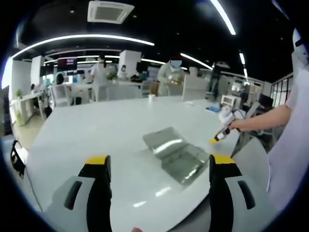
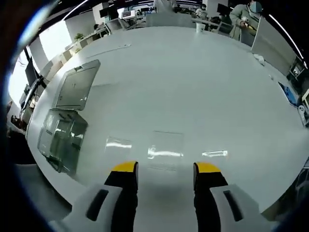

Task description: Insert the divider into the dual guide fixture by aligning both edges with the guide slots and pushing it downward to the bottom, including one-sided entry, uneven engagement, binding, and posture correction.

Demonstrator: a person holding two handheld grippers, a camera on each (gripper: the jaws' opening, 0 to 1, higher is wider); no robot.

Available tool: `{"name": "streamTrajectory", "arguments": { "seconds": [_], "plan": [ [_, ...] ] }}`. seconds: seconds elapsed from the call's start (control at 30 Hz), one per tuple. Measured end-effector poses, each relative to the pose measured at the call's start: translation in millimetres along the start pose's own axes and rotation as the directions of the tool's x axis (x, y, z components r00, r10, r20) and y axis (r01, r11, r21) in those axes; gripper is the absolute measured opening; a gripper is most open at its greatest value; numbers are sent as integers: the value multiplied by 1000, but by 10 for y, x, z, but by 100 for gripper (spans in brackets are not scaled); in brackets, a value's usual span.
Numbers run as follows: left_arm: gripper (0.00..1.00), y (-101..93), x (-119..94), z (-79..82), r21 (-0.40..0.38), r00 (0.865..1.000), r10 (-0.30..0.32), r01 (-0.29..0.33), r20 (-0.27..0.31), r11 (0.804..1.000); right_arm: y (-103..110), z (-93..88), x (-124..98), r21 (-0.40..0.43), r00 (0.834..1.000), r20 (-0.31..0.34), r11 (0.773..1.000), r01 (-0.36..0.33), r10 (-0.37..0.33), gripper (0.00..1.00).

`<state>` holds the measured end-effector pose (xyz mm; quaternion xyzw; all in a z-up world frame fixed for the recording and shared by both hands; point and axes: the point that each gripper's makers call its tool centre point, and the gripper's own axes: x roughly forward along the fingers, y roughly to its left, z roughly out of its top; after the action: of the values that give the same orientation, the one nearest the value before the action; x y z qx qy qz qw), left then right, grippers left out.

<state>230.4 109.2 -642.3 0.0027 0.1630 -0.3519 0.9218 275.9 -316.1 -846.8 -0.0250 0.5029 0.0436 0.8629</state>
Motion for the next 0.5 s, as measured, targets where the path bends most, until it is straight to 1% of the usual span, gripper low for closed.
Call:
{"name": "streamTrajectory", "arguments": {
  "seconds": [0.1,0.2,0.27,0.37,0.43,0.5],
  "plan": [
    [83,-71,64,-39,28,998,-34,35,-43,999,-3,-15,13,-6,1000,-5,1000,1,-1,43],
    [86,-134,109,34,49,997,-61,64,-49,997,-21,-29,30,-8,1000,-10,1000,10,-10,44],
    [88,-151,136,82,56,996,-69,71,-49,996,-21,-27,56,-7,1000,-12,1000,14,-14,44],
    [88,-163,194,137,71,995,-82,85,-50,994,-2,-42,88,-3,1000,-21,1000,19,-19,44],
    [88,-170,231,143,72,994,-91,94,-54,993,-1,-43,104,-10,999,-19,999,31,-32,44],
    [88,-178,257,128,76,994,-95,99,-62,992,8,-33,95,-2,999,-18,1000,27,-27,42]
  ]
}}
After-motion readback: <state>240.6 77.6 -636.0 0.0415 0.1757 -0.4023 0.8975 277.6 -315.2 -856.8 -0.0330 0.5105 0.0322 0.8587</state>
